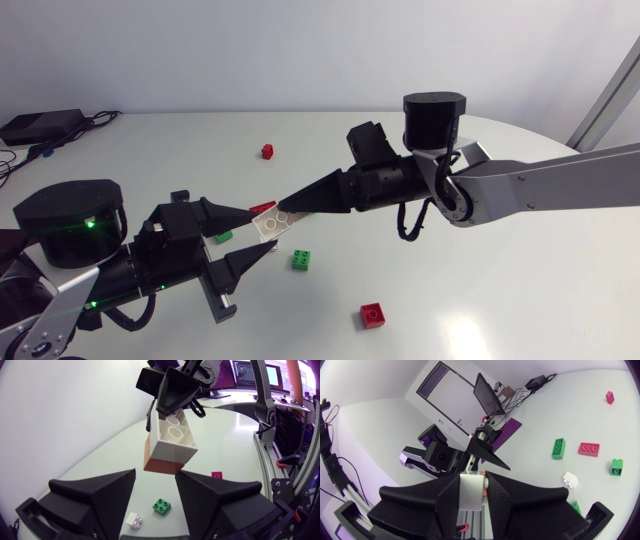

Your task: Disassemble duplo

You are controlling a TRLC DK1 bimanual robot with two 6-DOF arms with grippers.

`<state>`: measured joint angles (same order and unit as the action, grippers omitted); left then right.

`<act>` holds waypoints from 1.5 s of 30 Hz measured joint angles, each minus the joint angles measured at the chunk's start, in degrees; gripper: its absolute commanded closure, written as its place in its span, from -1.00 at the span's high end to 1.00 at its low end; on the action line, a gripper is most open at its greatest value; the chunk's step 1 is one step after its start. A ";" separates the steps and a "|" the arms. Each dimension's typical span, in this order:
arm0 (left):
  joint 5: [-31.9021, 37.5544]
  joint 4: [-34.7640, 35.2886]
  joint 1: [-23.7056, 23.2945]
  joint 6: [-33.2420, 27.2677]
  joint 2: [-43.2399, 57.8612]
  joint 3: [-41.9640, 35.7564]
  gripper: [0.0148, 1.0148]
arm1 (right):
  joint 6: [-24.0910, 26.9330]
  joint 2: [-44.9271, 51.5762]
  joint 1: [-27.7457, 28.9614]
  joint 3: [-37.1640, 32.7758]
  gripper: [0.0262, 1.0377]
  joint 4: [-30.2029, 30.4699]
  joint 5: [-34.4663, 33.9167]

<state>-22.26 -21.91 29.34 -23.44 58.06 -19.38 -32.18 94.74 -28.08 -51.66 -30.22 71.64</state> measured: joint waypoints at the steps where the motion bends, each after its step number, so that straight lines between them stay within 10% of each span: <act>1: 0.00 0.00 0.00 0.00 0.00 0.07 -0.05 | 0.00 0.04 -0.07 0.00 -0.50 0.00 0.00; 32: 0.02 0.04 0.04 0.00 -2.62 0.76 0.09 | 0.00 1.44 -0.55 -0.63 -0.52 -1.27 -0.04; 45: 0.02 0.00 0.26 0.00 -2.73 0.98 -0.31 | -0.02 1.49 -0.55 -0.74 -0.53 -1.29 -0.17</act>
<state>-22.24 -21.91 29.61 -23.44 55.33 -18.39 -32.21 96.23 -28.62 -52.40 -31.51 71.46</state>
